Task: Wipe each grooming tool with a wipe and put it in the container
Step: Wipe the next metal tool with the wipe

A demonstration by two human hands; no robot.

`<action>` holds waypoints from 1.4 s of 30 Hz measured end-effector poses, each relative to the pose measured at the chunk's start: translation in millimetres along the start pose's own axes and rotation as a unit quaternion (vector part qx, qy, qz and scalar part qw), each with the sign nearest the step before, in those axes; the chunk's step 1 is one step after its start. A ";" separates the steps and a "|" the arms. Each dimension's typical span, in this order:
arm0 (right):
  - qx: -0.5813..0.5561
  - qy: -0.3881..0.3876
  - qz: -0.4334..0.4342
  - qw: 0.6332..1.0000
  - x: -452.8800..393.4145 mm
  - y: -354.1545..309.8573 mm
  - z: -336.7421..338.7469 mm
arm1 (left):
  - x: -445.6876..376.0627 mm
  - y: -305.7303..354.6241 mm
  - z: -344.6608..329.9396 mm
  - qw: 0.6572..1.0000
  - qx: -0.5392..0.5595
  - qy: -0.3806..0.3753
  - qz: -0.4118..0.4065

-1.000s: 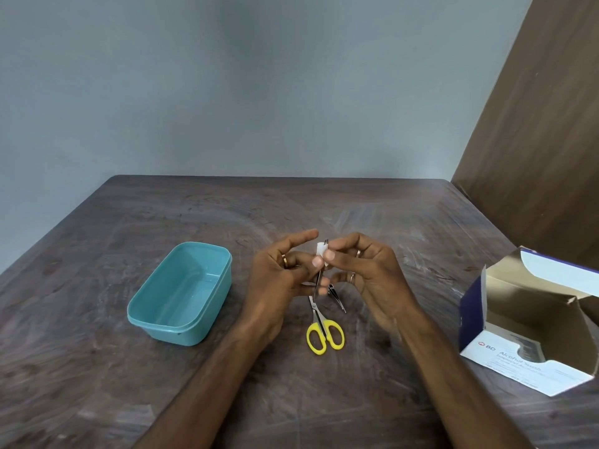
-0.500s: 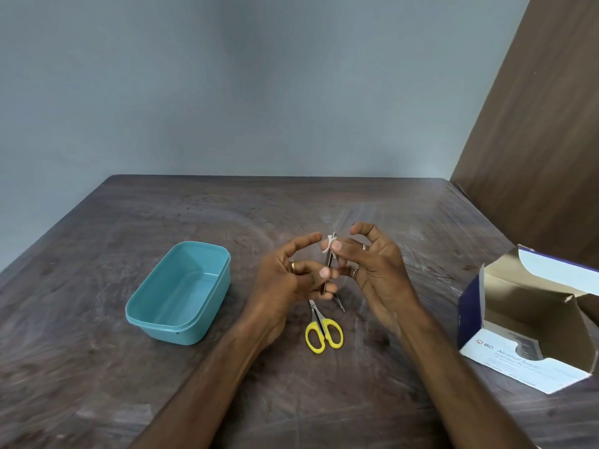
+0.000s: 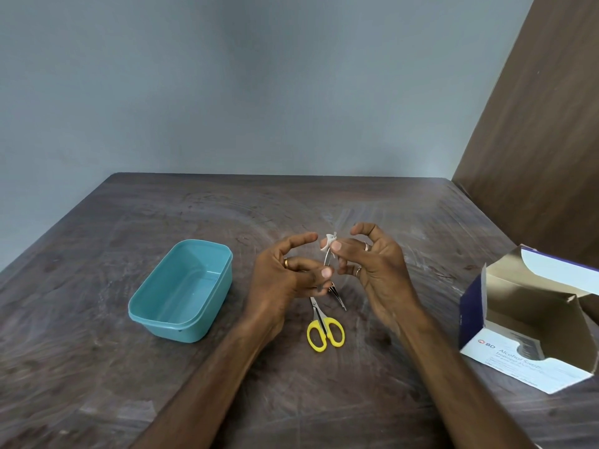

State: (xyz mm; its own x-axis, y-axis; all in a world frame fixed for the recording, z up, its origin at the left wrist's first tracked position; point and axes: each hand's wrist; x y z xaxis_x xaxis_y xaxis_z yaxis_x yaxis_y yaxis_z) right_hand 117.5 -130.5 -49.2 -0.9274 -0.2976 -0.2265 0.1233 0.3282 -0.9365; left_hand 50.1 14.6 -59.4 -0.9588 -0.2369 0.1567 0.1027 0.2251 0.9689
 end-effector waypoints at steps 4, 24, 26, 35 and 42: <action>-0.003 -0.003 -0.001 1.000 -0.2 0.4 -0.8 | 0.3 0.1 -0.9 1.000 -0.005 0.006 -0.002; 0.004 -0.039 0.004 0.999 3.8 -3.1 -5.4 | 2.6 2.1 -4.5 0.996 -0.057 0.026 -0.060; 0.004 -0.043 0.007 0.999 3.8 -2.2 -5.8 | 2.4 1.8 -4.9 0.997 -0.047 0.027 -0.060; 0.039 -0.070 0.013 0.997 1.9 -1.6 -2.8 | 3.6 3.3 -5.8 0.992 -0.083 0.085 -0.052; 0.011 -0.110 0.000 0.994 3.8 -2.6 -5.5 | 2.0 7.3 1.8 0.998 -0.030 0.057 -0.004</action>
State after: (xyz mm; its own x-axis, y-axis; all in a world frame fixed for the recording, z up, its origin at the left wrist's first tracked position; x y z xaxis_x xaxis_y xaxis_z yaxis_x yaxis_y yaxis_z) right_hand 111.7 -127.6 -46.2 -0.8286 -0.4863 -0.2774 0.1339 0.3090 -0.9416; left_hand 48.5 17.5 -52.3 -0.9235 -0.3459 0.1659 0.1133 0.1673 0.9794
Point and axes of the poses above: each hand's wrist, its own x-axis away from the middle knuckle, its own z-axis out of the back of the hand, y = z × x, and after that the axes turned 10 degrees about z, right-handed
